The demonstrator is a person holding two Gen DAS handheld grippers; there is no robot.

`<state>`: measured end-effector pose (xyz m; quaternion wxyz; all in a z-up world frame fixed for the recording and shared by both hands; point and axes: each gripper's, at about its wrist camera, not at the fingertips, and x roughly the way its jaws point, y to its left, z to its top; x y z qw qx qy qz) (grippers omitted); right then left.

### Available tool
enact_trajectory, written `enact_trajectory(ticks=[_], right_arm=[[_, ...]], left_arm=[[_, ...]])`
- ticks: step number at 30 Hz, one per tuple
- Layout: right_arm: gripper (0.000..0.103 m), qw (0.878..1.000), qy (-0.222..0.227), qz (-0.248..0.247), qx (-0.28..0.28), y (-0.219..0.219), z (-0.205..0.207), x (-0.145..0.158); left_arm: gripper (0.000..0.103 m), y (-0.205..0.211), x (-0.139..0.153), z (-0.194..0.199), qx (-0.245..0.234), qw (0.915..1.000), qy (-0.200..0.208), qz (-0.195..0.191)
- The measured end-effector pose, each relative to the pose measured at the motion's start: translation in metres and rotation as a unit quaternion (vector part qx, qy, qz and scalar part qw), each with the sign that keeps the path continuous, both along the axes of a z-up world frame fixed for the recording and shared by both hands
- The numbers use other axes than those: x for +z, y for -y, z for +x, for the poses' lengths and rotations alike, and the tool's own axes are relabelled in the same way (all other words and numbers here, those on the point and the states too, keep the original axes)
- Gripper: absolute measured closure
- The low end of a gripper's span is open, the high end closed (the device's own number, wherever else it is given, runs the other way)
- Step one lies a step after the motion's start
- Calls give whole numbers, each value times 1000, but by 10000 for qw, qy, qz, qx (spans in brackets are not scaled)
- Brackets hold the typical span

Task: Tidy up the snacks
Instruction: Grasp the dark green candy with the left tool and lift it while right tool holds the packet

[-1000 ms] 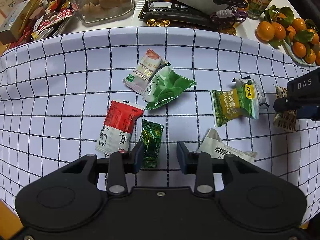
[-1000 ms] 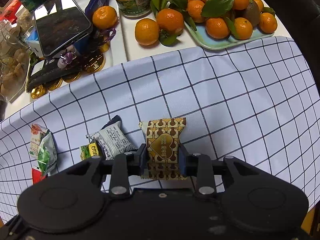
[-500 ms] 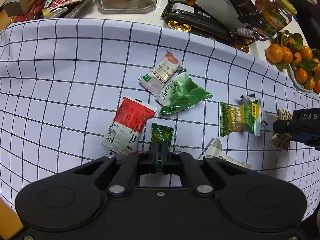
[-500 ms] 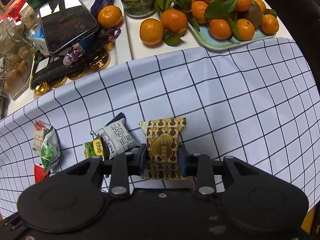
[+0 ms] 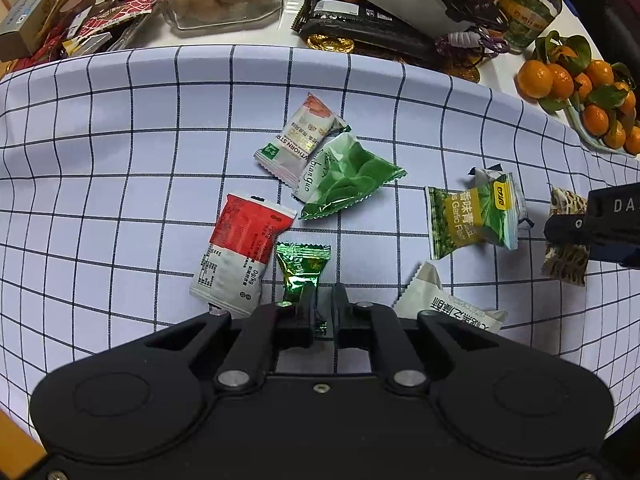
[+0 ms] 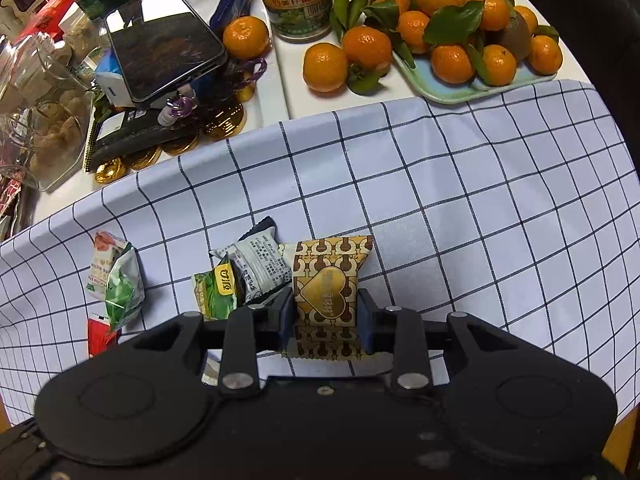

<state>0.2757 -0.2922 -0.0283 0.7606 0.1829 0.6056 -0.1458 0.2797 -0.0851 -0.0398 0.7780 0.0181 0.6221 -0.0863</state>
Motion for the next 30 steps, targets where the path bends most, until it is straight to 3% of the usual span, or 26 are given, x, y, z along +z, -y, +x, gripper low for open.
enact_trajectory(ticks=[12, 20, 22, 30], right_arm=[[70, 9999, 43, 163, -15, 3, -3, 7], [70, 9998, 35, 194, -1, 1, -4, 7], [70, 9998, 22, 198, 15, 0, -4, 6], [70, 9998, 28, 205, 51, 0, -5, 7]], left_arm=[[82, 5, 3, -1, 127, 9974, 384, 603], [78, 4, -3, 1, 172, 9989, 262, 334], [72, 7, -5, 0, 134, 9988, 276, 382], [76, 11, -8, 1, 58, 9986, 278, 450]])
